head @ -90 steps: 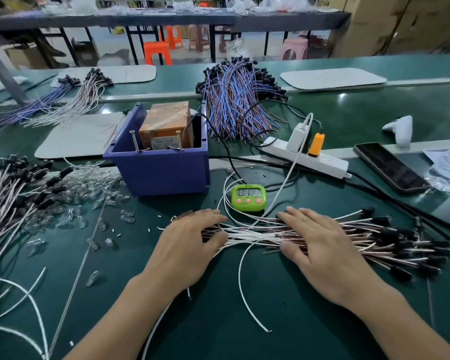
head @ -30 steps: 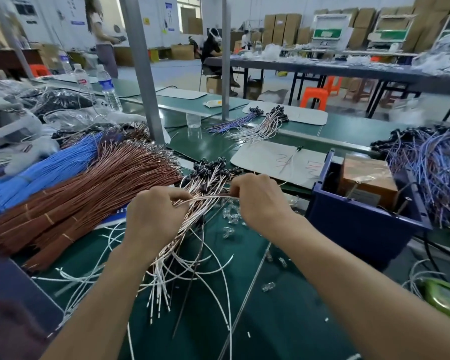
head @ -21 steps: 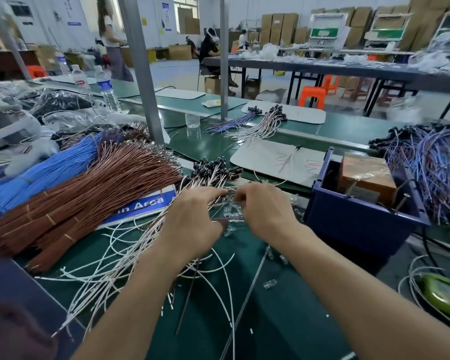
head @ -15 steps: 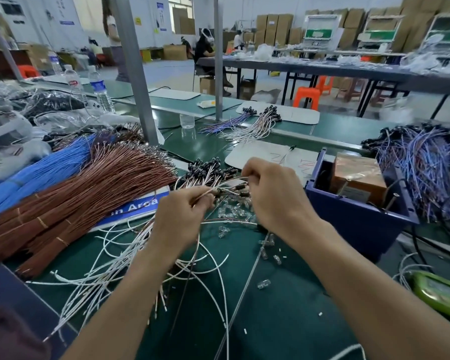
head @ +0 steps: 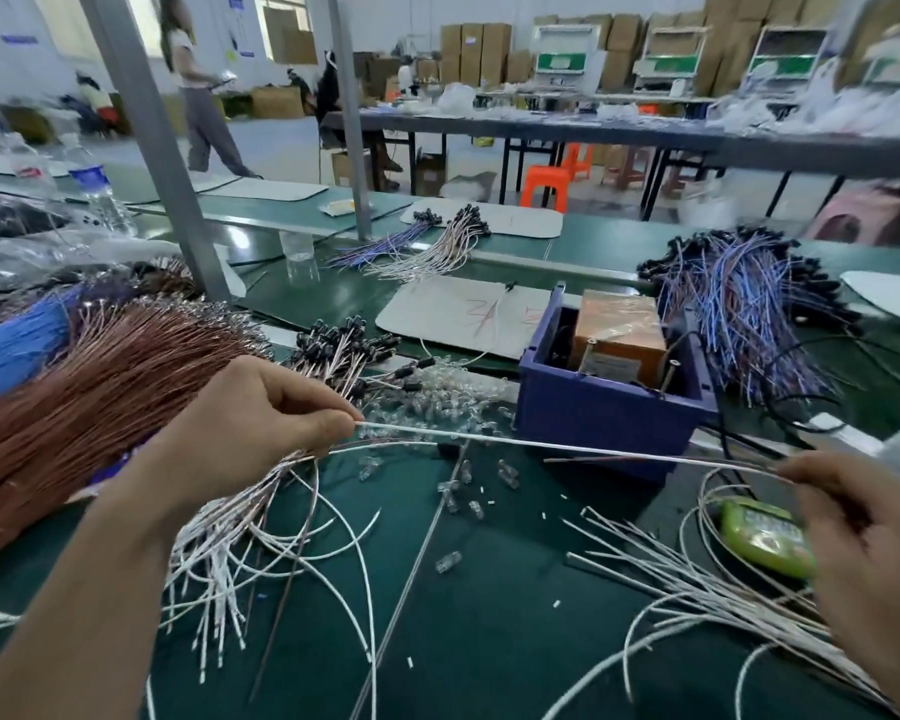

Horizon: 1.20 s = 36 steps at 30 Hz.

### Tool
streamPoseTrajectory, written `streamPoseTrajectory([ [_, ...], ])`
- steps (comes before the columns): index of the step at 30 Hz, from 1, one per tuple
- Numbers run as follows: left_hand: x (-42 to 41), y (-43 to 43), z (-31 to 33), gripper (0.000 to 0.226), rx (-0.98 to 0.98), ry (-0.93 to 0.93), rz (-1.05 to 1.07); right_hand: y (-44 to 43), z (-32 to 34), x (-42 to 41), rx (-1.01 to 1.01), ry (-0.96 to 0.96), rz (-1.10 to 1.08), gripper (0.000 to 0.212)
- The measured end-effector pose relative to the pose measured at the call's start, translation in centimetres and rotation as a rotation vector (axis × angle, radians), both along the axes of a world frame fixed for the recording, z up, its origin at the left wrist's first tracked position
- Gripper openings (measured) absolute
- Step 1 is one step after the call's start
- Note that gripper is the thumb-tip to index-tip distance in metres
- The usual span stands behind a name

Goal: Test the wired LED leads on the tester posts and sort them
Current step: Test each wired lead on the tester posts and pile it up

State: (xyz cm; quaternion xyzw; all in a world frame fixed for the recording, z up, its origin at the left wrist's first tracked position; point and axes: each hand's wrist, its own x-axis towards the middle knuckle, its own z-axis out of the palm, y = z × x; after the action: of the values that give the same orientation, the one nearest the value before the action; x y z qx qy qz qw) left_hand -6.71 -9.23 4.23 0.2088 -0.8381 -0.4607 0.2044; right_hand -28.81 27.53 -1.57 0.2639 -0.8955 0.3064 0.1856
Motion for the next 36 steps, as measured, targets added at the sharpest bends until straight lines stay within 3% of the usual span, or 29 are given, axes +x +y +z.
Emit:
streamPoseTrajectory([
  [3, -2.0, 1.2, -1.1, 0.014, 0.127, 0.04, -0.09, 4.4, -2.1, -2.6, 0.062, 0.0, -0.098, 0.012],
  [5, -3.9, 2.1, -2.4, 0.018, 0.281, 0.17, -0.077, 4.4, -1.7, -2.5, 0.07, -0.096, -0.088, 0.036],
  [7, -5.9, 3.3, -3.9, 0.01, 0.612, 0.382, -0.122, 3.8, -0.8, -1.8, 0.104, -0.244, -0.087, 0.044],
  [9, -7.6, 4.6, -5.1, 0.014, 1.071, 0.587, -0.264, 3.3, -0.5, -1.3, 0.094, -0.316, -0.046, 0.048],
  [11, -8.8, 6.0, -6.0, 0.017, 1.327, 0.685, -0.301, 2.5, -0.7, -1.0, 0.059, -0.336, -0.01, 0.052],
  [13, -10.4, 7.4, -6.1, 0.009, 1.362, 0.64, -0.19, 1.9, -1.2, -0.8, 0.035, -0.308, 0.029, 0.05],
  [16, -12.9, 9.5, -6.0, 0.027, 1.329, 0.37, 0.026, 1.5, -2.0, -0.6, 0.029, -0.311, 0.053, 0.042],
  [19, -13.9, 11.3, -6.5, 0.016, 1.408, 0.259, 0.023, 0.8, -2.3, 0.2, -0.03, -0.256, 0.049, 0.042],
  [21, -14.1, 12.3, -7.5, 0.013, 1.298, 0.195, -0.036, 0.1, -2.5, 0.9, -0.11, -0.245, 0.07, 0.044],
  [24, -13.8, 13.6, -9.4, 0.02, 0.804, 0.04, -0.012, -0.1, -2.8, 1.2, -0.242, -0.275, 0.114, 0.048],
  [28, -13.0, 15.0, -10.5, 0.02, 0.341, 0.039, -0.048, 0.2, -2.8, 1.0, -0.401, -0.399, 0.176, 0.052],
  [30, -12.8, 15.3, -10.5, 0.011, 0.211, 0.084, -0.035, 0.4, -2.6, 1.1, -0.422, -0.443, 0.177, 0.053],
  [33, -12.9, 15.2, -10.3, 0.017, 0.024, 0.09, 0.015, 0.7, -2.0, 1.3, -0.376, -0.457, 0.137, 0.051],
  [36, -12.5, 15.3, -10.1, 0.018, 0.026, 0.164, -0.009, 0.4, -0.8, 2.2, -0.197, -0.295, 0.066, 0.047],
])
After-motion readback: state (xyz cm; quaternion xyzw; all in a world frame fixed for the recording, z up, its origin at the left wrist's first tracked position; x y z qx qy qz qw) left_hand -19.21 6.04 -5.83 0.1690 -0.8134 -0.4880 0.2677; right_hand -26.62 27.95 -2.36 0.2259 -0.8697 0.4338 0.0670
